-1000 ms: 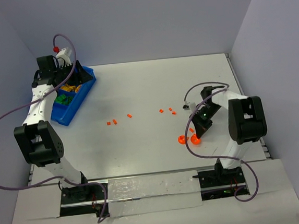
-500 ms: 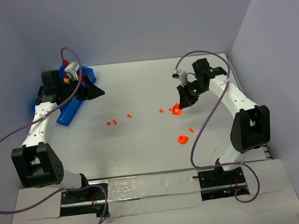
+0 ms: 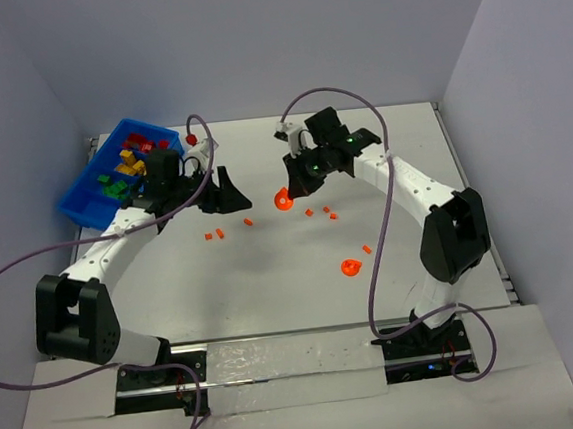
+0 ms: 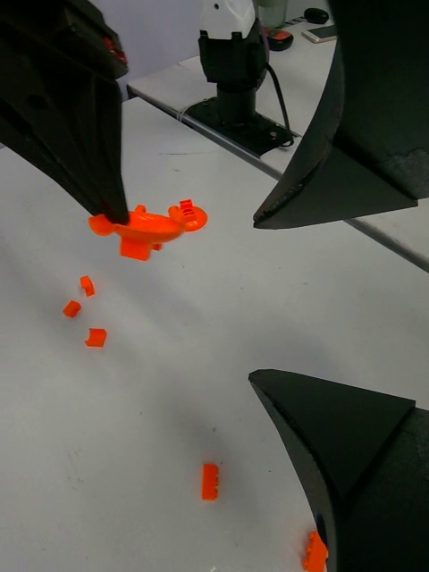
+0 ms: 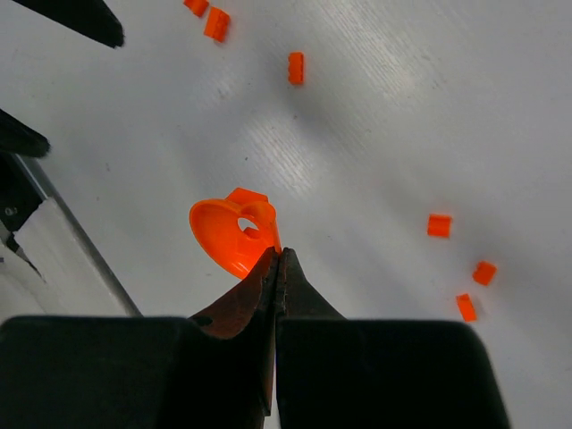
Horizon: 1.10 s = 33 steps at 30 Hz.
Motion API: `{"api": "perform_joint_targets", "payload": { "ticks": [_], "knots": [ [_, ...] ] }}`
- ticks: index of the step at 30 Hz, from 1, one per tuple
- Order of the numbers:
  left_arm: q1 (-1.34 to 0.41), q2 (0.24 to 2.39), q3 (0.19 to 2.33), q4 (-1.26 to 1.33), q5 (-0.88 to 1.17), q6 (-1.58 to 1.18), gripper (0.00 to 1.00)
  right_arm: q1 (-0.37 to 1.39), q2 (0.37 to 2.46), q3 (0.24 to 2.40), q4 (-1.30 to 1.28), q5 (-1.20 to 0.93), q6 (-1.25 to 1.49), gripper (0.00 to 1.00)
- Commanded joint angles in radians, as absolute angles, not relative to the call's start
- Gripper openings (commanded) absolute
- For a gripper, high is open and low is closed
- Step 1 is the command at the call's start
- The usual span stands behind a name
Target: Sort the legos into containers by color
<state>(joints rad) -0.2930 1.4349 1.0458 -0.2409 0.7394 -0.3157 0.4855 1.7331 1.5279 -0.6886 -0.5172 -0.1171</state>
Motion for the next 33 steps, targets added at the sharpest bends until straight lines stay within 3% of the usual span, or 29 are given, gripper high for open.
{"api": "perform_joint_targets", "payload": {
  "ticks": [1, 12, 16, 20, 26, 29, 31, 33],
  "knots": [
    [-0.332, 1.459, 1.087, -0.152, 0.645, -0.368, 0.72, 0.536, 1.762, 1.601, -0.65, -0.452, -0.034, 0.0],
    [-0.427, 1.515, 1.1, -0.098, 0.601, -0.364, 0.65, 0.575, 1.804, 1.649, -0.67, -0.472, -0.023, 0.0],
    [-0.44, 1.528, 1.106, -0.101, 0.586, -0.356, 0.59, 0.582, 1.814, 1.658, -0.676, -0.477, -0.025, 0.0],
    [-0.442, 1.541, 1.117, -0.103, 0.576, -0.361, 0.44, 0.591, 1.818, 1.661, -0.678, -0.479, -0.025, 0.0],
    [-0.441, 1.556, 1.125, -0.112, 0.568, -0.384, 0.09, 0.607, 1.82, 1.656, -0.682, -0.472, -0.03, 0.0],
    [-0.442, 1.557, 1.119, -0.113, 0.571, -0.392, 0.0, 0.61, 1.821, 1.657, -0.682, -0.474, -0.03, 0.01],
    [-0.439, 1.554, 1.112, -0.118, 0.569, -0.396, 0.0, 0.611, 1.818, 1.657, -0.683, -0.471, -0.029, 0.34],
    [-0.434, 1.543, 1.104, -0.123, 0.563, -0.392, 0.0, 0.611, 1.81, 1.657, -0.684, -0.468, -0.028, 0.55]
  ]
}}
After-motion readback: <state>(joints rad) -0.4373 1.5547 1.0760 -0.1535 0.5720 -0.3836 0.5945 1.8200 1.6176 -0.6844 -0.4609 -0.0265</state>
